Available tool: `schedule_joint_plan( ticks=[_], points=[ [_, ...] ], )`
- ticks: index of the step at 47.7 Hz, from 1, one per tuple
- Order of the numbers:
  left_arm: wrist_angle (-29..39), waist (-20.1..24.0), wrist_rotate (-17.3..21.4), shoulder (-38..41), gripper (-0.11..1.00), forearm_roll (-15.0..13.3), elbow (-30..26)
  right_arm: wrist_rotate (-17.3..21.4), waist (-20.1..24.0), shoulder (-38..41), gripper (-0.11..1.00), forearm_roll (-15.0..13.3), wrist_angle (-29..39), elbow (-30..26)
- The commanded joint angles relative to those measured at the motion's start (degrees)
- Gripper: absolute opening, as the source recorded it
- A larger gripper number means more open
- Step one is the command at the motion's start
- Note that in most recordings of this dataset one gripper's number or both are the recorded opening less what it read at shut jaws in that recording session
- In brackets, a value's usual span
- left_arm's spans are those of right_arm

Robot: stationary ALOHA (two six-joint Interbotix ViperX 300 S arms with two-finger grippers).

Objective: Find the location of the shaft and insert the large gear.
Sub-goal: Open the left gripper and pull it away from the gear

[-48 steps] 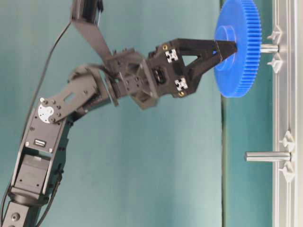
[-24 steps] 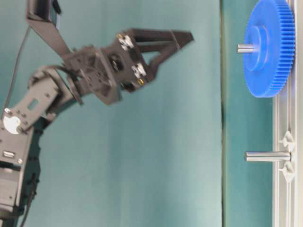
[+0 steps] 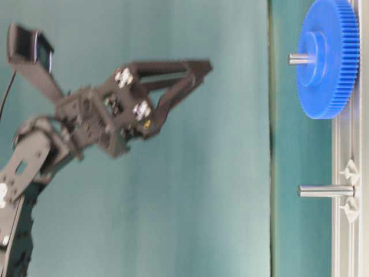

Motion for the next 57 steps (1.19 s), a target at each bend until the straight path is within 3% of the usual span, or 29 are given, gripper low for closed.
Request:
schedule_joint_plan(
  ticks=[1, 14, 33, 45, 57],
  points=[
    [-0.9, 0.1, -1.0, -3.9, 0.71, 0.1, 1.5, 0.5, -0.1, 0.4, 0.02, -0.1, -0.3, -0.8],
    [-10.5, -0.6, -5.5, -9.4, 0.71, 0.1, 8.5, 0.5, -0.1, 0.3, 0.02, 0.0, -0.4, -0.6],
    [-12.7, -2.2, -7.0, -16.7, 0.71, 0.1, 17.4, 0.5, -0.1, -1.0, 0.02, 0.0, 0.1, -0.5],
    [-19.2, -2.2, -11.8, -20.0, 0.70, 0.1, 23.6, 0.5, -0.1, -0.7, 0.02, 0.0, 0.1, -0.6],
    [-27.2, -2.2, -12.0, -25.0, 0.70, 0.1, 32.0, 0.5, -0.1, -0.7, 0.02, 0.0, 1.1, -0.6]
  ],
)
